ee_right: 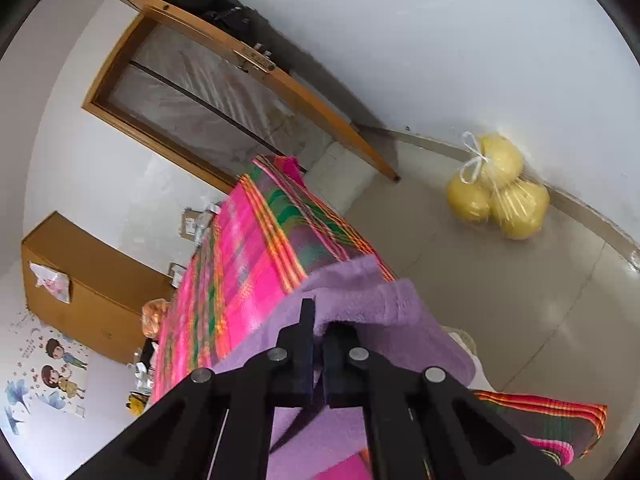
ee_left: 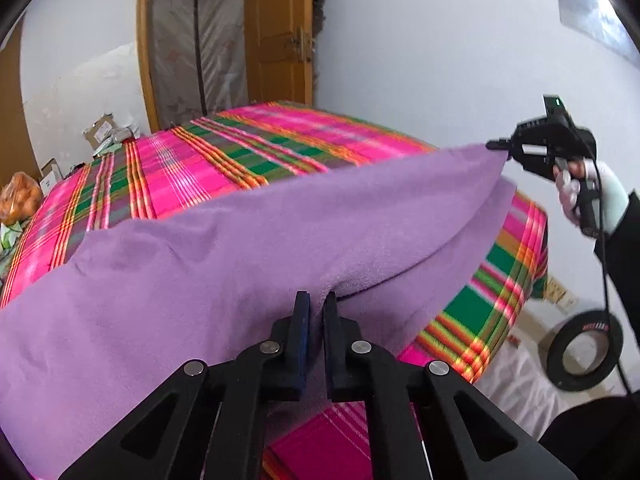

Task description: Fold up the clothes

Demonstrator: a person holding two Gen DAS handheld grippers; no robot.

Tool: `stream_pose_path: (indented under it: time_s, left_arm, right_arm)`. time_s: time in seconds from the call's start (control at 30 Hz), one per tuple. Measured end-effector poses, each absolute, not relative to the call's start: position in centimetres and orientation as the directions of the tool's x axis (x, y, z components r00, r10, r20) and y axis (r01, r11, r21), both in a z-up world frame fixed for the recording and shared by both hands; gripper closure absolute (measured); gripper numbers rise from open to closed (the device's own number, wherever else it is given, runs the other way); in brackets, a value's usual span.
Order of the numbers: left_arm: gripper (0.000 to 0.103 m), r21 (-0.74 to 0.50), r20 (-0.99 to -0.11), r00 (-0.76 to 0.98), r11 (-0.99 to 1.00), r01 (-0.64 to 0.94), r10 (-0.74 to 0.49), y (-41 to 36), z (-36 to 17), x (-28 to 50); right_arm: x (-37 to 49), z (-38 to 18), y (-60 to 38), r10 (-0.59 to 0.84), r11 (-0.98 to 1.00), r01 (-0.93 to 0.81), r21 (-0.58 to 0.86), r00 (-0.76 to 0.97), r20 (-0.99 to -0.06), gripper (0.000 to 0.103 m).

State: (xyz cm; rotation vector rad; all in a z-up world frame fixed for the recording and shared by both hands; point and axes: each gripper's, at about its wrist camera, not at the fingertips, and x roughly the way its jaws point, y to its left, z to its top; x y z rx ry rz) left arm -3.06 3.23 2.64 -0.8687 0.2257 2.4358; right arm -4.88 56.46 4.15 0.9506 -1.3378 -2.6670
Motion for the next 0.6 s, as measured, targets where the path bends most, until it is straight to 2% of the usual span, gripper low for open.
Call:
stream_pose_path:
  time_s: [0.17,0.27,0.4,0.6]
  left_arm:
    - [0.097,-0.043,-0.578,-0.665,-0.832,-0.553,0.473,2.6,4.7,-2.2]
    - [0.097,-0.055,-0.587,-0.647,-0.822,-0.567,0.486,2.7,4.2,-1.8]
    - [0.097,-0.073,-0.612,-0.616,-0.811,-0.58,0.496,3.0,3.1,-1.6]
    - [0.097,-0.096,-0.622,-0.597,-0.806,-0.584,0.506,3.0,2.4,-1.5]
  right_arm:
    - [-4.0,6.6,56.1,-0.263,-0.657,-0.195,0.729,-0.846,-0.464,0.1]
    - [-3.3,6.2,56.2,-0.248,-0.669,-0.22,0.71,-0.834,-0.493,0.1]
    - [-2.5,3.0,57.2,-0.242,-0.638,-0.304,0.708,-0.794,-0.558,0.1]
    - [-1.9,0.8,57.8,-0.252,-0.616,-0.338,0.712,-0.772,-0.584,0.1]
